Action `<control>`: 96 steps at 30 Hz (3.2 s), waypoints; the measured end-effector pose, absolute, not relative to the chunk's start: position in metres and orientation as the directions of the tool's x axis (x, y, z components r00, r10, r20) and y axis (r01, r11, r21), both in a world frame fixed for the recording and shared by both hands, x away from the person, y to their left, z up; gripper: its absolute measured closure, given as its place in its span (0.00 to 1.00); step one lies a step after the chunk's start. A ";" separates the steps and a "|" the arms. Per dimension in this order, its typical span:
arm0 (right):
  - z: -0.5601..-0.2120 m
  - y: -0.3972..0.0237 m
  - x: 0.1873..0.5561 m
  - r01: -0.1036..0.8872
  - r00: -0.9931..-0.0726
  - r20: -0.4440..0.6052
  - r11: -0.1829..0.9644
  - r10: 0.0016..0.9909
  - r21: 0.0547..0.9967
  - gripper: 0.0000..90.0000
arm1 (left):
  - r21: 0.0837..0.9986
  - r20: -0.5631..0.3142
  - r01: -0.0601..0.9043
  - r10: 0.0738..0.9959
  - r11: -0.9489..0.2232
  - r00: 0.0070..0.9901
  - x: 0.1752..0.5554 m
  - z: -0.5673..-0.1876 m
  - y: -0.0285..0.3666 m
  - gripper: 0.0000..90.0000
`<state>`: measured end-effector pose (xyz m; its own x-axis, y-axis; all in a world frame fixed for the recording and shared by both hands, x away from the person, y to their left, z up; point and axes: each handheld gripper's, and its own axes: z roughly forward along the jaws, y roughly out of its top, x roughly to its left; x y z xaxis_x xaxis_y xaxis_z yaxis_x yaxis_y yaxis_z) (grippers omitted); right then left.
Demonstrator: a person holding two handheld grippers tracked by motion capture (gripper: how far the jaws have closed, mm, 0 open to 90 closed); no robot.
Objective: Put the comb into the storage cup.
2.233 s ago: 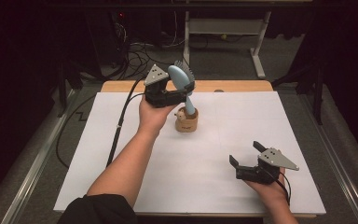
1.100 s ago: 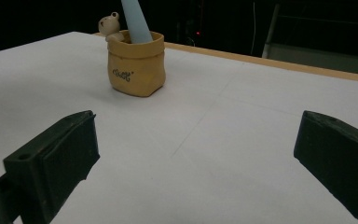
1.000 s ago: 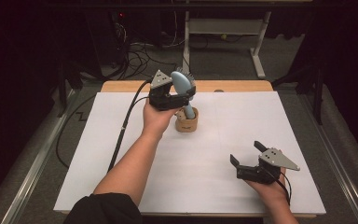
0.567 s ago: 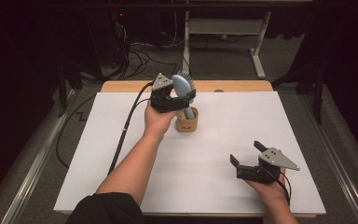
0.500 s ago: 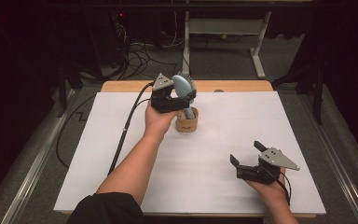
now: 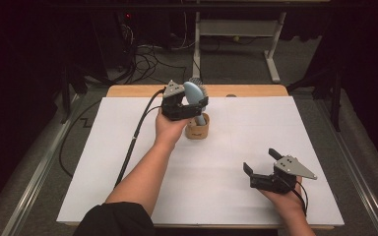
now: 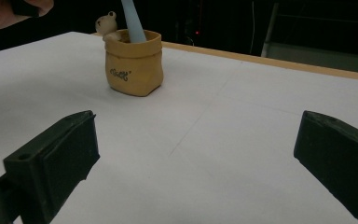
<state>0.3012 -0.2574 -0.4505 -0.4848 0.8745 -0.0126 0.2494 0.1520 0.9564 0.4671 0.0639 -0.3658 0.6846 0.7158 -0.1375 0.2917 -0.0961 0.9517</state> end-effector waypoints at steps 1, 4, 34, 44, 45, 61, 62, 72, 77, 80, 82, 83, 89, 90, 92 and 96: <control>-0.451 -0.257 0.301 0.249 -0.485 -0.012 0.152 0.874 0.957 0.01 | 0.952 -0.137 0.292 0.717 -0.096 0.684 0.467 -0.366 0.064 0.22; -0.451 -0.257 0.301 0.249 -0.487 -0.014 0.154 0.874 0.956 0.01 | 0.950 -0.134 0.294 0.718 -0.102 0.683 0.467 -0.367 0.063 0.22; -0.450 -0.257 0.301 0.250 -0.486 -0.009 0.149 0.874 0.957 0.01 | 0.940 -0.168 0.329 0.715 -0.092 0.679 0.475 -0.372 0.072 0.21; -0.450 -0.257 0.302 0.249 -0.486 -0.007 0.147 0.874 0.957 0.01 | 0.936 -0.170 0.340 0.722 -0.095 0.670 0.478 -0.372 0.081 0.19; -0.450 -0.257 0.301 0.251 -0.486 -0.006 0.146 0.874 0.957 0.01 | 0.935 -0.172 0.341 0.724 -0.093 0.668 0.478 -0.372 0.082 0.19; -0.451 -0.256 0.301 0.253 -0.489 -0.020 0.164 0.872 0.954 0.01 | 0.931 -0.194 0.360 0.743 -0.067 0.640 0.479 -0.380 0.099 0.15; -0.451 -0.256 0.301 0.252 -0.489 -0.022 0.165 0.872 0.954 0.00 | 0.931 -0.195 0.360 0.744 -0.066 0.639 0.479 -0.381 0.100 0.15; -0.452 -0.255 0.301 0.253 -0.489 -0.024 0.168 0.872 0.953 0.00 | 0.927 -0.202 0.369 0.750 -0.060 0.630 0.480 -0.386 0.107 0.13; -0.450 -0.256 0.300 0.248 -0.486 -0.024 0.164 0.874 0.955 0.01 | 0.924 -0.201 0.377 0.754 -0.067 0.626 0.480 -0.386 0.109 0.12; -0.451 -0.255 0.300 0.250 -0.487 -0.029 0.172 0.873 0.953 0.01 | 0.922 -0.208 0.382 0.756 -0.060 0.620 0.480 -0.388 0.112 0.11; -0.451 -0.255 0.300 0.249 -0.488 -0.032 0.174 0.872 0.953 0.00 | 0.923 -0.211 0.380 0.753 -0.056 0.623 0.480 -0.389 0.113 0.11; -0.450 -0.255 0.299 0.244 -0.486 -0.032 0.171 0.873 0.955 0.01 | 0.923 -0.212 0.381 0.754 -0.055 0.622 0.480 -0.390 0.114 0.11; -0.451 -0.256 0.300 0.249 -0.483 -0.032 0.173 0.875 0.953 0.00 | 0.917 -0.213 0.394 0.758 -0.063 0.617 0.481 -0.394 0.116 0.08; -0.451 -0.255 0.300 0.248 -0.483 -0.032 0.172 0.875 0.953 0.01 | 0.917 -0.215 0.394 0.756 -0.061 0.618 0.481 -0.395 0.117 0.08; -0.450 -0.255 0.299 0.246 -0.483 -0.034 0.173 0.875 0.954 0.01 | 0.918 -0.214 0.393 0.756 -0.061 0.618 0.481 -0.395 0.118 0.07; -0.450 -0.256 0.299 0.244 -0.482 -0.036 0.173 0.875 0.954 0.00 | 0.919 -0.192 0.386 0.762 -0.081 0.618 0.479 -0.396 0.117 0.03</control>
<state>0.2989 -0.2555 -0.4504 -0.4824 0.8752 -0.0356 0.2441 0.1733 0.9541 0.4785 0.1168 -0.3962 0.6182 0.7622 -0.1921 0.3857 -0.0812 0.9190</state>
